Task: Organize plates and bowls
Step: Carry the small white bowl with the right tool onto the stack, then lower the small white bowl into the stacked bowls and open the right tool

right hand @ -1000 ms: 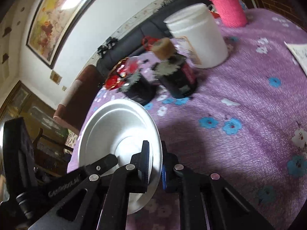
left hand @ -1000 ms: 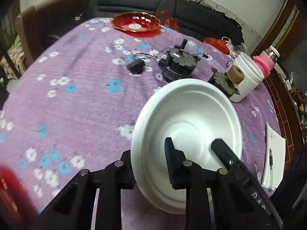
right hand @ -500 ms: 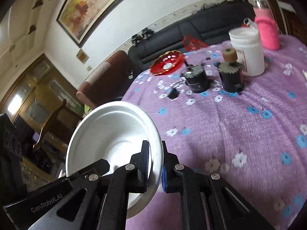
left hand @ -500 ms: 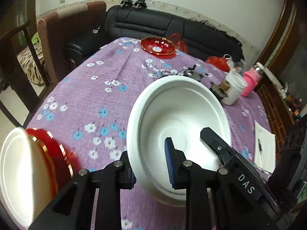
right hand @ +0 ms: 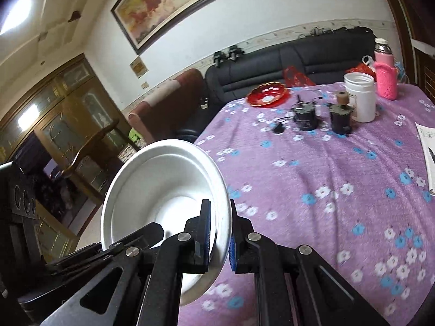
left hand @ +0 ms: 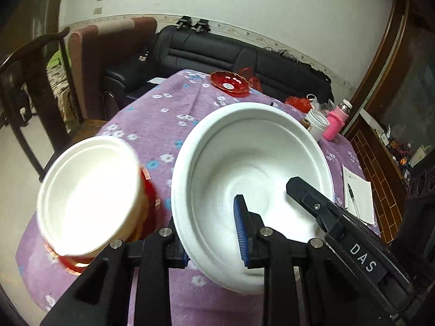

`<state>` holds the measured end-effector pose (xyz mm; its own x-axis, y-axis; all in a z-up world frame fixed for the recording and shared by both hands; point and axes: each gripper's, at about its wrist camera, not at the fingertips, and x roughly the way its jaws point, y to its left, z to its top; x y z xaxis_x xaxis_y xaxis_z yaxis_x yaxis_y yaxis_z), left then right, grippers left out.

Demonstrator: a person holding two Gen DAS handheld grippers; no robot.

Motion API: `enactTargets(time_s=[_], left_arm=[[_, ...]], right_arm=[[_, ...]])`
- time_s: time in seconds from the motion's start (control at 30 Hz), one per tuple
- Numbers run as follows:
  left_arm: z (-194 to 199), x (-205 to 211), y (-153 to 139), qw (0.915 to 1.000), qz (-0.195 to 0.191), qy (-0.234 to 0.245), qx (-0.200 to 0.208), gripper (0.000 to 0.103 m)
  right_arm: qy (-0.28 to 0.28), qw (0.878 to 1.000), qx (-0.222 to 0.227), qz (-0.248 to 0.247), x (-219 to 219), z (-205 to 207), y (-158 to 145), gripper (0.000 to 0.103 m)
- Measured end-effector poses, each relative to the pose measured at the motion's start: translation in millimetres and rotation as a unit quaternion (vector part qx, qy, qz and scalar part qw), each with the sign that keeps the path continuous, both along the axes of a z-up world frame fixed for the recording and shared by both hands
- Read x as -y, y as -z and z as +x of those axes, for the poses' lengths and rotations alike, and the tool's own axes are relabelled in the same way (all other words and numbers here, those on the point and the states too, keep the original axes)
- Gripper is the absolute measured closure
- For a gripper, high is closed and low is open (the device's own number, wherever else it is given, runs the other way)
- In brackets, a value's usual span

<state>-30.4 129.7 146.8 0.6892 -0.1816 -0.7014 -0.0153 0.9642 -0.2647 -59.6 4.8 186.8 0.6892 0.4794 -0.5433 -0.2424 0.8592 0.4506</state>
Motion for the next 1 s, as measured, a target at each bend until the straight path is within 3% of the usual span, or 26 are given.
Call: enactTargets(time_s=[0.23,0.53,0.8,1.0], left_arm=[[-37,-52,-13,0.9991,-0.017,-0.030,0.023,0.079],[-44,-112,-22,0.9961,0.006,-0.083,0.030,0.078],[-14,-153,8,0.9941,0.017,-0.106,-0.018,0.078],[2,-169,34,0.9921,0.009,-0.112,-0.056,0.074]], right_arm=[[-0.039,0.999,0.021,-0.026,-56,-24,-20,0.090],[-0.090,0.994,0.031,-0.047,-133,-18,-38,0.090],[-0.104,0.993,-0.037,-0.052,-180,23,5,0.089],[-0.101,0.991,-0.053,-0.074,-190,34,26,0.089]])
